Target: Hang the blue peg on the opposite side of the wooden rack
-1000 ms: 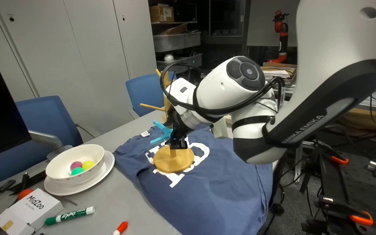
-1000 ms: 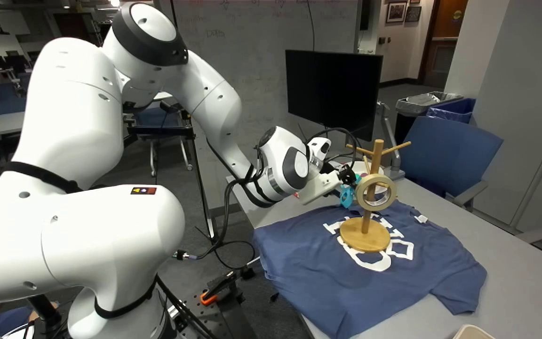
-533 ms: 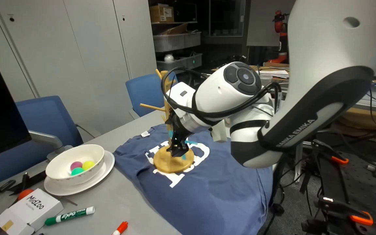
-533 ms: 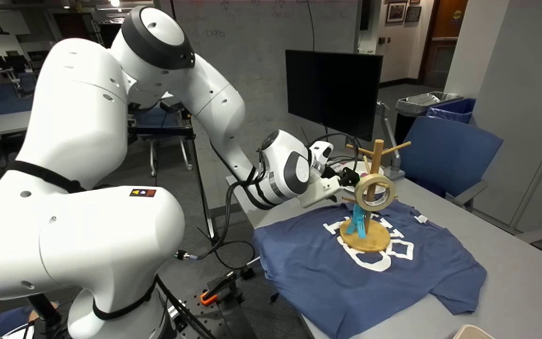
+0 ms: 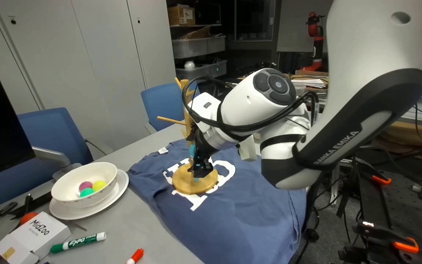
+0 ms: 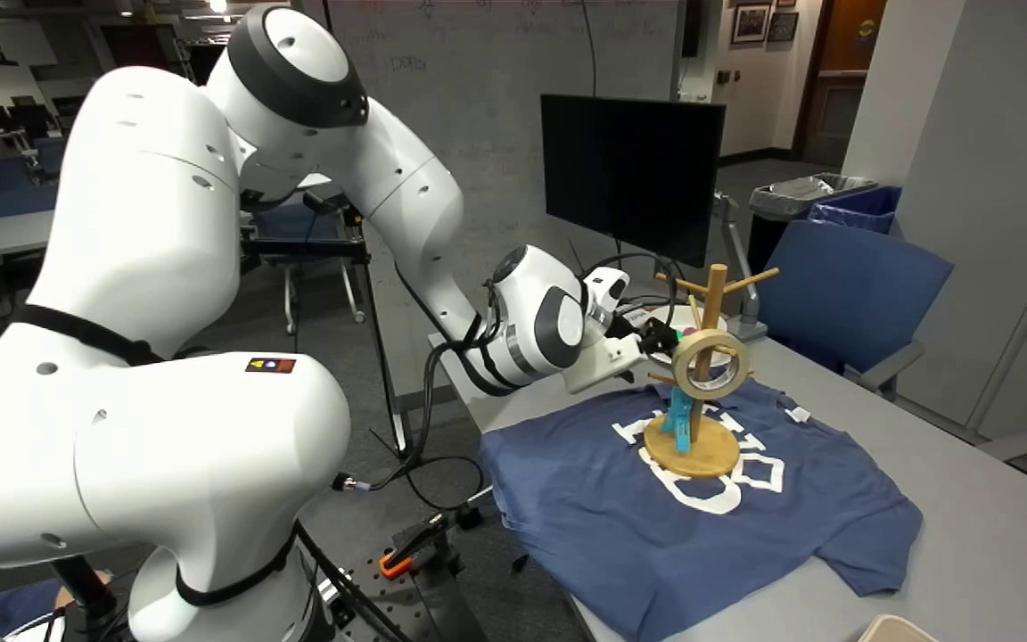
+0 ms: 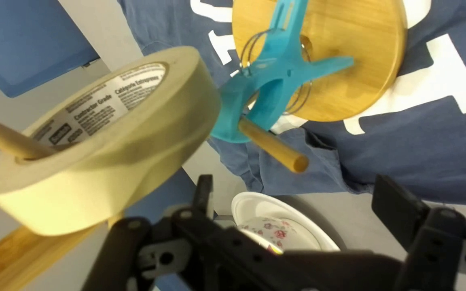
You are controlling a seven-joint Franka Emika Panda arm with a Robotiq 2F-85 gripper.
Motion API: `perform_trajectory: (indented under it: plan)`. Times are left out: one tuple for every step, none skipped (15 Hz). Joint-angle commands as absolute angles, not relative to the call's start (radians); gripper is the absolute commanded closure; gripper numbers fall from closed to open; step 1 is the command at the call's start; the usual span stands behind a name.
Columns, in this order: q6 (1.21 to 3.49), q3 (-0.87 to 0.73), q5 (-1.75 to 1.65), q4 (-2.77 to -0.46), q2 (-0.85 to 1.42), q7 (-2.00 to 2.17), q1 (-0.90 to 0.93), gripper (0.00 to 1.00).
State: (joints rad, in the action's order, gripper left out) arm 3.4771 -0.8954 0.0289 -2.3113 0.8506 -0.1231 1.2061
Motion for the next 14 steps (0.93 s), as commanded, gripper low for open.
perform_trajectory:
  plan:
    - [3.441,-0.88,0.027,-2.382,0.718,-0.19,1.219,0.0]
    - [3.432,-0.882,0.022,-2.404,0.683,-0.198,1.229,0.0]
    - [3.426,-0.891,0.026,-2.425,0.657,-0.207,1.244,0.0]
    - [3.418,-0.901,0.03,-2.447,0.627,-0.214,1.26,0.0]
    - [3.409,-0.912,0.035,-2.468,0.6,-0.221,1.276,0.0]
    - [3.4,-0.93,0.04,-2.493,0.569,-0.226,1.299,0.0]
    - [3.391,-0.947,0.041,-2.517,0.535,-0.232,1.319,0.0]
    - [3.383,-0.97,0.043,-2.542,0.506,-0.235,1.345,0.0]
    - [3.377,-1.002,0.05,-2.565,0.483,-0.237,1.379,0.0]
    - [3.374,-1.037,0.053,-2.589,0.456,-0.241,1.416,0.0]
    - [3.378,-1.077,0.06,-2.611,0.44,-0.242,1.457,0.0]
    - [3.382,-1.12,0.065,-2.632,0.418,-0.242,1.499,0.0]
    - [3.386,-1.162,0.069,-2.651,0.403,-0.242,1.542,0.0]
    - [3.392,-1.22,0.052,-2.673,0.393,-0.22,1.598,0.0]
